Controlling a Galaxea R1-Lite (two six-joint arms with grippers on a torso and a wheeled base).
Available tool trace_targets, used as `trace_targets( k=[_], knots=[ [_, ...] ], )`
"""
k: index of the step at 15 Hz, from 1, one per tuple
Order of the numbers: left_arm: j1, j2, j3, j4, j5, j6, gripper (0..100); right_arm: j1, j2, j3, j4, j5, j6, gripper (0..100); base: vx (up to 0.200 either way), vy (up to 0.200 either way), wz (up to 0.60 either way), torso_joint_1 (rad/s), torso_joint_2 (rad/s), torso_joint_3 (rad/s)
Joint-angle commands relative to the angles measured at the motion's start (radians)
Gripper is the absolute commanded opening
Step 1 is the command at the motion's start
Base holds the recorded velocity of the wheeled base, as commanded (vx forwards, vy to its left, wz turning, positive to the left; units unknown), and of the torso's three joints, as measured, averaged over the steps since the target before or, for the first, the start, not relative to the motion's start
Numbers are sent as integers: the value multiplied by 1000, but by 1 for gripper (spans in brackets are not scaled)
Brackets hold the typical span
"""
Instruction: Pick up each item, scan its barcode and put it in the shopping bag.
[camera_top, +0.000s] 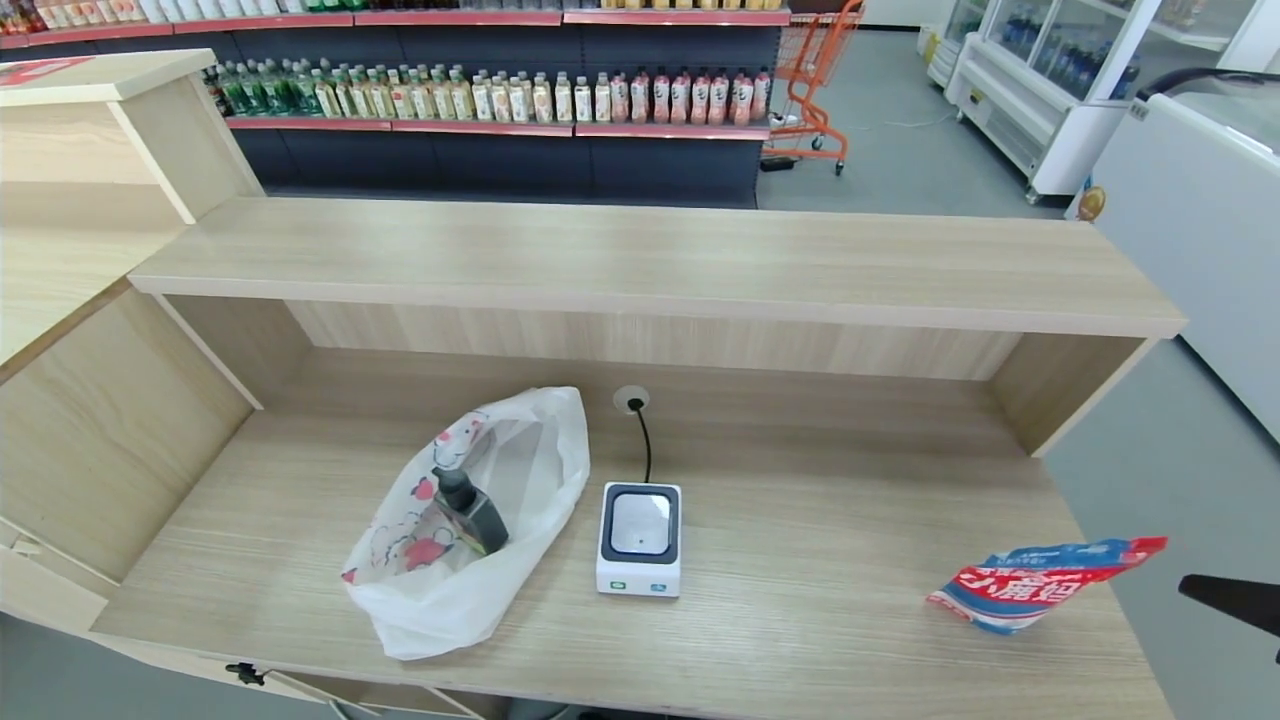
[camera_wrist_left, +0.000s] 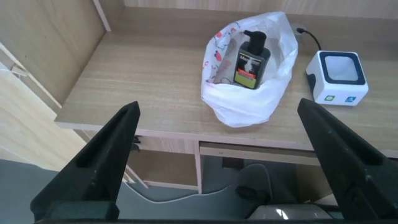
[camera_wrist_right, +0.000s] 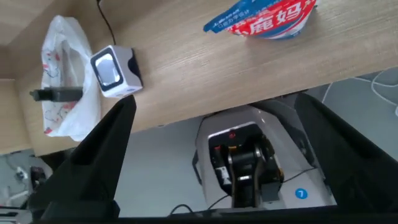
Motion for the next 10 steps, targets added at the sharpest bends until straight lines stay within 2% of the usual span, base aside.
trace_targets(
  k=[1,3,4,7,10],
  knots=[
    [-1,0,0,0,0,-1,100,-2,25,-54,20,-2,74,100,0,0,0,0,0,0],
    [0,0,0,0,2,-1,100,-34,117,-179,170,-50,210,100,0,0,0,0,0,0],
    [-1,0,0,0,2,-1,100,-37,151,-200,196,-77,267,100,0,0,0,0,0,0],
    [-1,1,0,0,0,-1,100,-97,292,-200,190,-198,318,100,0,0,0,0,0,0],
    [-1,0,0,0,0,1,100,-116,446,-203,67,-272,330,100,0,0,0,0,0,0]
  ],
)
